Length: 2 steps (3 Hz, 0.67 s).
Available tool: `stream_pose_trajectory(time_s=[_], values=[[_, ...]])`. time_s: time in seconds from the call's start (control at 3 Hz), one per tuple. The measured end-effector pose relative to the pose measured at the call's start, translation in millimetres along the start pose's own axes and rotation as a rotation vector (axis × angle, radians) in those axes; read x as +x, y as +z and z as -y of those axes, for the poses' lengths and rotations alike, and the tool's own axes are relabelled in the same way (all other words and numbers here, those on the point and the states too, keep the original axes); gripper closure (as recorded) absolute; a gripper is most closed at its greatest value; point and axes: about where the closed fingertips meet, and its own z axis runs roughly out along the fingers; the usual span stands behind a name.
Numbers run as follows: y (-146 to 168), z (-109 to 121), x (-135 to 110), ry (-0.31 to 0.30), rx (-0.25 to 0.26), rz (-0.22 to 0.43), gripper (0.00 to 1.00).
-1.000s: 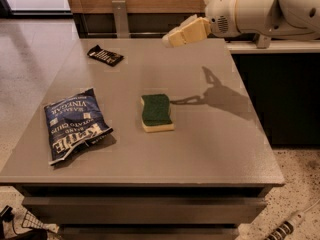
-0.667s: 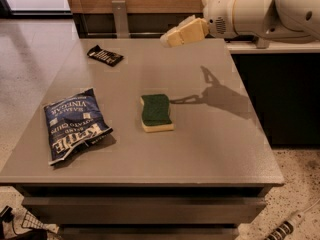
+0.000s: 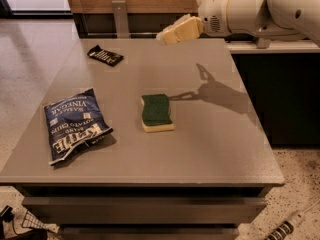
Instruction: Pick rxbar chocolate
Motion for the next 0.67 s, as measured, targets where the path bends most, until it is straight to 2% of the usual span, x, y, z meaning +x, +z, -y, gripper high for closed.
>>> stream_pose_trajectory(time_s=[0.33, 0.67], values=[[33.9, 14.7, 7.1, 0.033, -0.038, -0.006, 0.00], [89.8, 33.2, 22.8, 0.085, -0.074, -0.019, 0.00]])
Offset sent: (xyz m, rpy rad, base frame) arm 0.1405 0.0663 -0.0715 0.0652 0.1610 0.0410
